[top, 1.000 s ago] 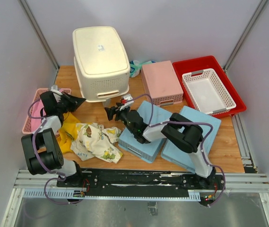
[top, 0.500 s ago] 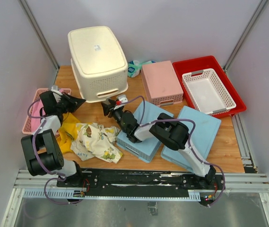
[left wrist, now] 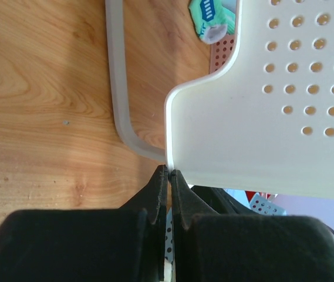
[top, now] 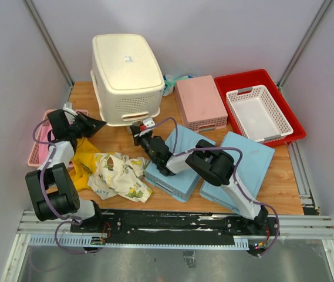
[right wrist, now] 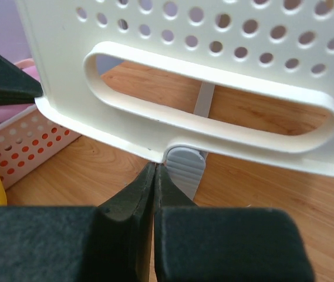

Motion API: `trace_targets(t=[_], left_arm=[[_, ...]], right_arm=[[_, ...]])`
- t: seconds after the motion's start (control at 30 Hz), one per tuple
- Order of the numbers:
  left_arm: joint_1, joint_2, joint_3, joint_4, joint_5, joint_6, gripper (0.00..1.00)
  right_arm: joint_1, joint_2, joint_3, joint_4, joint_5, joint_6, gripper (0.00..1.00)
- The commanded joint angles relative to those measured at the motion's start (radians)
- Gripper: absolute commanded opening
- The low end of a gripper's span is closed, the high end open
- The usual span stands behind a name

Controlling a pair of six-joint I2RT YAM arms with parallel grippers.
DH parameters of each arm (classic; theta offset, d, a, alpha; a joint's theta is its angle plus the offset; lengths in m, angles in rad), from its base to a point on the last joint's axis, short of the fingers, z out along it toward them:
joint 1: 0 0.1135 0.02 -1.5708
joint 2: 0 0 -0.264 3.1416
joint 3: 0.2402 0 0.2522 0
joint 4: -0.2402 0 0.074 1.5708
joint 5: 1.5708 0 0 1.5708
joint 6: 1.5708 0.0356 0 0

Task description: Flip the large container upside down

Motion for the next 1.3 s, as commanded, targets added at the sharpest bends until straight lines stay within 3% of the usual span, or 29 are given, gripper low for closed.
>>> trace_targets(t=[0.0,0.17,0.33,0.43,0.5,0.67,0.77,0.87,1.07,1.1,1.27], left_arm=[[0.003,-0.039,0.024,-0.059,0.013,0.067,0.0],[0.003,-0.053,0.052,-0.089,0.011,0.084,0.0],[0.004,-0.071,0.046,-0.099,0.005,0.092,0.0],[0.004,-0.074,0.035,-0.094,0.007,0.088,0.0],[0.004,-0.073,0.03,-0.091,0.007,0.089,0.0],[0.005,-0.055,0.006,-0.066,0.002,0.081,0.0],[0.007,-0.042,-0.032,-0.008,0.012,0.044,0.0],[0.006,-0.021,-0.062,0.047,0.044,0.011,0.0],[0.006,-0.026,-0.04,0.027,0.057,0.03,0.0],[0.007,-0.028,-0.028,0.013,0.058,0.043,0.02],[0.005,-0.037,-0.039,0.079,0.144,-0.01,0.57]], right_arm=[[-0.047,-0.05,-0.045,-0.006,-0.027,-0.138,0.01],[-0.089,-0.117,-0.098,-0.026,-0.073,-0.301,0.0],[-0.071,-0.122,-0.086,-0.013,-0.057,-0.629,0.0],[-0.07,-0.114,-0.076,-0.001,-0.065,-0.691,0.0],[-0.069,-0.133,-0.094,0.013,-0.053,-0.637,0.03],[-0.047,-0.241,-0.21,0.054,0.024,-0.321,0.43],[-0.028,-0.34,-0.22,-0.18,0.086,-0.165,0.66],[-0.027,-0.425,-0.199,-0.411,0.091,0.01,0.71],[-0.029,-0.522,-0.25,-0.486,0.074,0.139,0.72],[-0.028,-0.537,-0.249,-0.517,0.072,0.159,0.72],[-0.033,-0.616,-0.276,-0.618,0.048,0.289,0.73]])
